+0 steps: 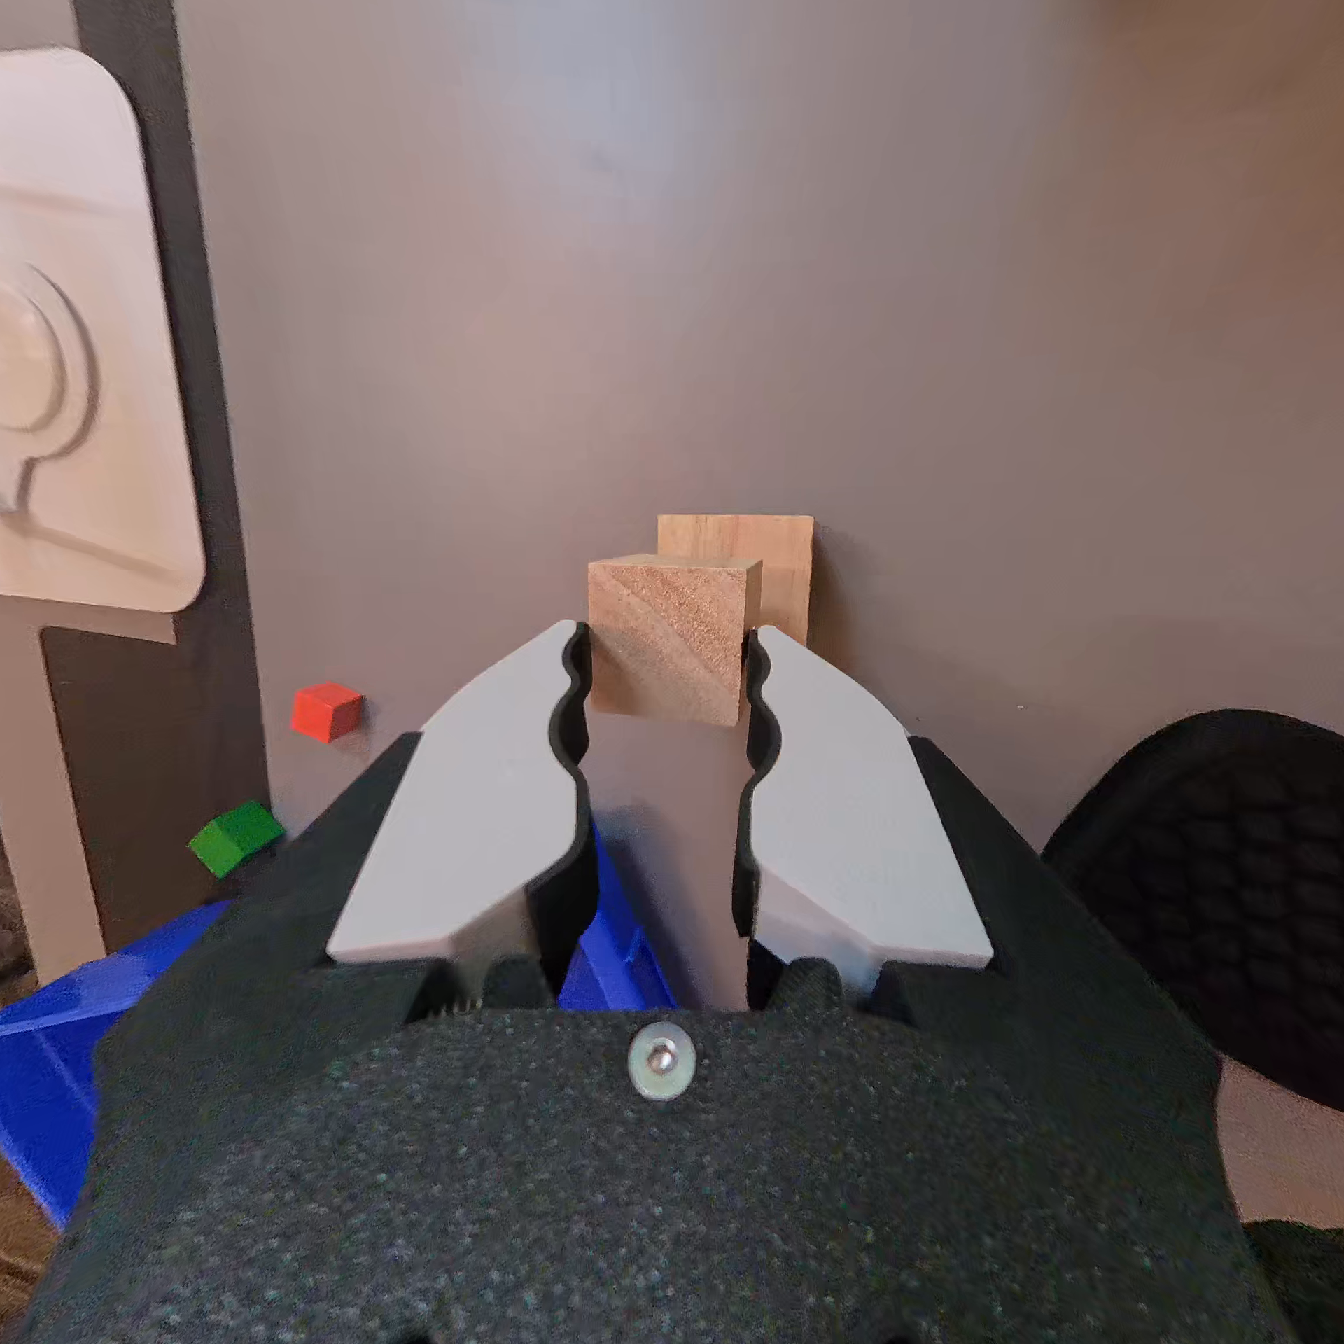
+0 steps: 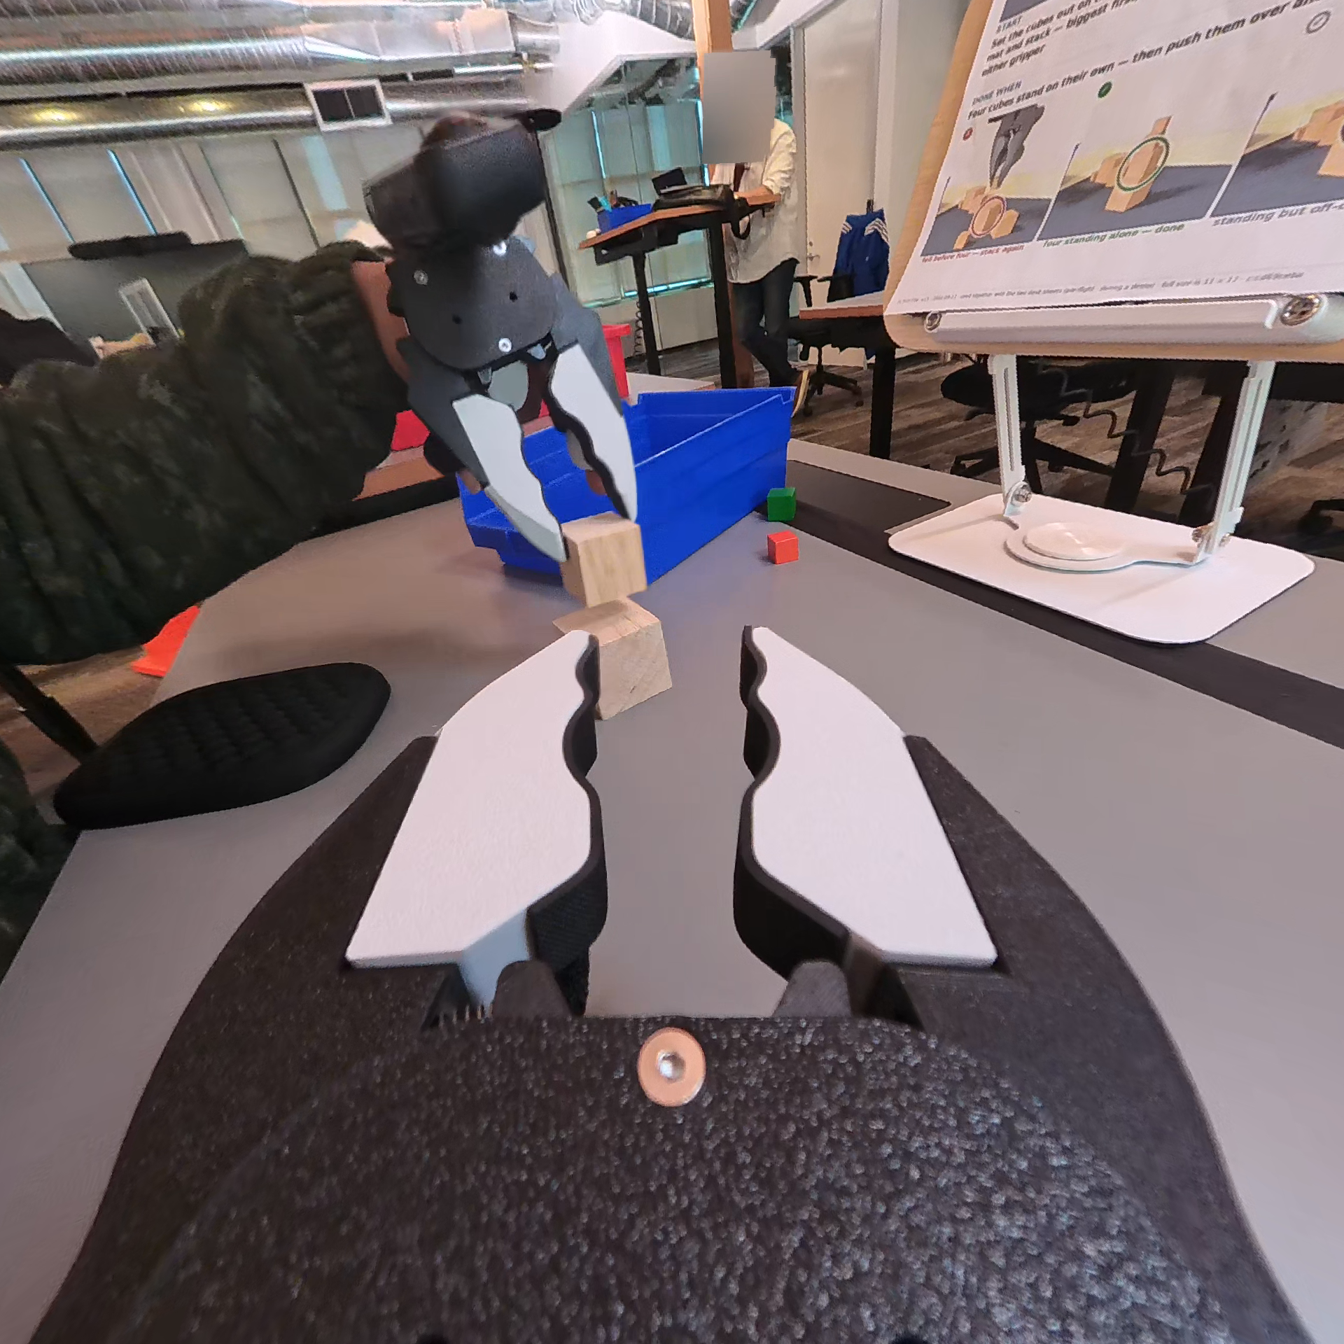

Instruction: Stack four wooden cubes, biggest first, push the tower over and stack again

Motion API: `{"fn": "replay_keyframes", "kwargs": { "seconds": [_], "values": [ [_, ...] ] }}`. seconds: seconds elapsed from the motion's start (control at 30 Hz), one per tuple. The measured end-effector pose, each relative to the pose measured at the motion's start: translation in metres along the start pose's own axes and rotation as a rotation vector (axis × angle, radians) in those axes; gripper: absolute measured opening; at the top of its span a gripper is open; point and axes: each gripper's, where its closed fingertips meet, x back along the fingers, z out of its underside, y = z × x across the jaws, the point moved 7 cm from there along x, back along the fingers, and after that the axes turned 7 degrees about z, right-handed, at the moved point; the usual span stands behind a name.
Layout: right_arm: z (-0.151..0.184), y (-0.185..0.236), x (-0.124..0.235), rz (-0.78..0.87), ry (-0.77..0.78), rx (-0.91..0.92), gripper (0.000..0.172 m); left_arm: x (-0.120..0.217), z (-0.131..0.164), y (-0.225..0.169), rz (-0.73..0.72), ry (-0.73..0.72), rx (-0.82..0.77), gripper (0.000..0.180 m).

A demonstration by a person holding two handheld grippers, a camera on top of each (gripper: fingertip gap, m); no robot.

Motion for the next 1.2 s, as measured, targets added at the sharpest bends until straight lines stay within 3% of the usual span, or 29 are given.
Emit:
{"fn": "replay_keyframes", "kwargs": {
  "seconds": [0.13, 0.43, 0.63, 1.2],
  "values": [
    [-0.002, -0.006, 0.003, 0.059, -0.022, 0.015, 0.033, -0.011, 0.001, -0.005, 0.014, 0.016, -0.007, 0.040],
    [-0.014, -0.035, 0.028, 0.410, -0.138, 0.082, 0.002, -0.016, -0.002, -0.008, 0.001, 0.025, -0.018, 0.040],
    [-0.014, -0.054, 0.042, 0.652, -0.124, 0.081, 0.000, -0.018, -0.003, -0.010, -0.010, 0.018, -0.015, 0.040],
    [-0.011, -0.058, 0.044, 0.707, -0.111, 0.085, 0.000, -0.020, -0.003, -0.013, -0.062, 0.041, -0.003, 0.041]
  ]
}}
